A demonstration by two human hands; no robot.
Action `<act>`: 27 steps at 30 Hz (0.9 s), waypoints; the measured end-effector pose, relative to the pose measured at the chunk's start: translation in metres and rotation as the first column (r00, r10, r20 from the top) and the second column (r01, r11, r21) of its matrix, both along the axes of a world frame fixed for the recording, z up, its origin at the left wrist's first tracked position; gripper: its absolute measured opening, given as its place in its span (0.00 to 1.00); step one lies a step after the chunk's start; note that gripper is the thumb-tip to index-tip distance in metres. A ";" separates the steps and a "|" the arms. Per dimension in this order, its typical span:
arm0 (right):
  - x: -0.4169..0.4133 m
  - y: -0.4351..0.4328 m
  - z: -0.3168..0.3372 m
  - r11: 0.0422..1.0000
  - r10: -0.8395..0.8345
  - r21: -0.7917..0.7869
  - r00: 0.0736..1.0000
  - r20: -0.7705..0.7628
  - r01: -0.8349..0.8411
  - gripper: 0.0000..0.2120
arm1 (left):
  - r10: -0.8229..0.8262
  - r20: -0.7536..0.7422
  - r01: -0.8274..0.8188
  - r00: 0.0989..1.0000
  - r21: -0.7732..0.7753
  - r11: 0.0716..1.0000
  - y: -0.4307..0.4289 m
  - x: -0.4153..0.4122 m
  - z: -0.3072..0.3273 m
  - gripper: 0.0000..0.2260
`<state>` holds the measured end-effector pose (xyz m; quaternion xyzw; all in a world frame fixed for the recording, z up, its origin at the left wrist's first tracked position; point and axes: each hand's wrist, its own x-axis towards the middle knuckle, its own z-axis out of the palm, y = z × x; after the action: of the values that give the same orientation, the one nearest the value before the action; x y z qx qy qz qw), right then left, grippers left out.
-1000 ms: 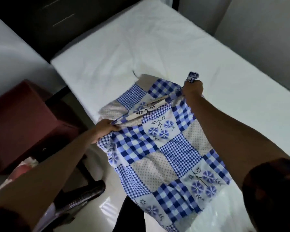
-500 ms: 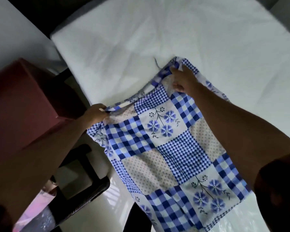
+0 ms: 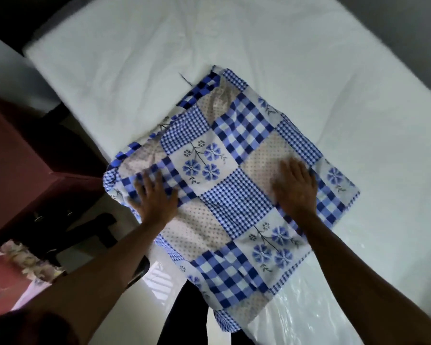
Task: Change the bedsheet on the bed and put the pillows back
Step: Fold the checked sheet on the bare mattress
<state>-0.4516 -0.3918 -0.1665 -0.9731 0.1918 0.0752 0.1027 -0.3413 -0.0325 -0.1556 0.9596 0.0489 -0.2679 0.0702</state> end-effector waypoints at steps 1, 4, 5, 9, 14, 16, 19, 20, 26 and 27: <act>-0.014 -0.015 0.001 0.999 -0.045 0.002 0.999 0.006 0.045 0.31 | 0.005 0.040 -0.005 0.999 0.016 1.000 -0.001 -0.001 0.003 0.34; -0.056 -0.053 0.015 0.993 -0.105 0.061 0.991 0.083 0.100 0.29 | -0.143 0.202 0.161 0.969 -0.073 0.984 -0.024 -0.033 0.015 0.32; -0.070 -0.059 0.017 0.994 -0.074 0.082 0.992 0.097 0.066 0.30 | -0.221 0.243 0.252 0.945 -0.104 0.962 -0.034 -0.052 0.021 0.31; -0.127 -0.071 0.015 0.965 0.245 0.061 0.962 0.120 -0.254 0.35 | -0.391 0.308 0.476 0.867 -0.285 0.832 -0.086 -0.164 0.038 0.27; -0.162 -0.093 0.012 0.943 0.331 -0.004 0.943 -0.029 -0.332 0.42 | -0.375 0.085 0.384 0.923 -0.246 0.890 -0.137 -0.283 0.036 0.40; -0.151 -0.101 0.010 0.932 0.349 -0.088 0.936 -0.039 -0.352 0.42 | -0.349 0.020 0.348 0.937 -0.153 0.925 -0.142 -0.300 0.026 0.48; -0.134 -0.113 0.001 0.892 0.429 -0.157 0.903 -0.008 -0.425 0.29 | -0.373 -0.020 0.371 0.928 -0.078 0.926 -0.138 -0.323 0.014 0.50; -0.129 -0.117 -0.002 0.882 0.445 -0.186 0.895 0.030 -0.432 0.24 | -0.338 -0.026 0.336 0.941 -0.066 0.940 -0.138 -0.325 0.014 0.48; -0.111 -0.146 0.014 0.878 0.436 -0.263 0.895 0.093 -0.400 0.14 | -0.186 -0.024 0.181 0.982 -0.146 0.973 -0.128 -0.297 0.027 0.32; -0.110 -0.146 0.023 0.868 0.441 -0.270 0.897 0.038 -0.416 0.12 | -0.142 -0.040 0.134 0.989 -0.158 0.978 -0.120 -0.292 0.034 0.30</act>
<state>-0.5614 -0.5379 -0.1431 -0.9988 -0.0262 0.0227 -0.0332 -0.6337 -0.1523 -0.1217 0.9452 -0.0371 -0.2995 0.1246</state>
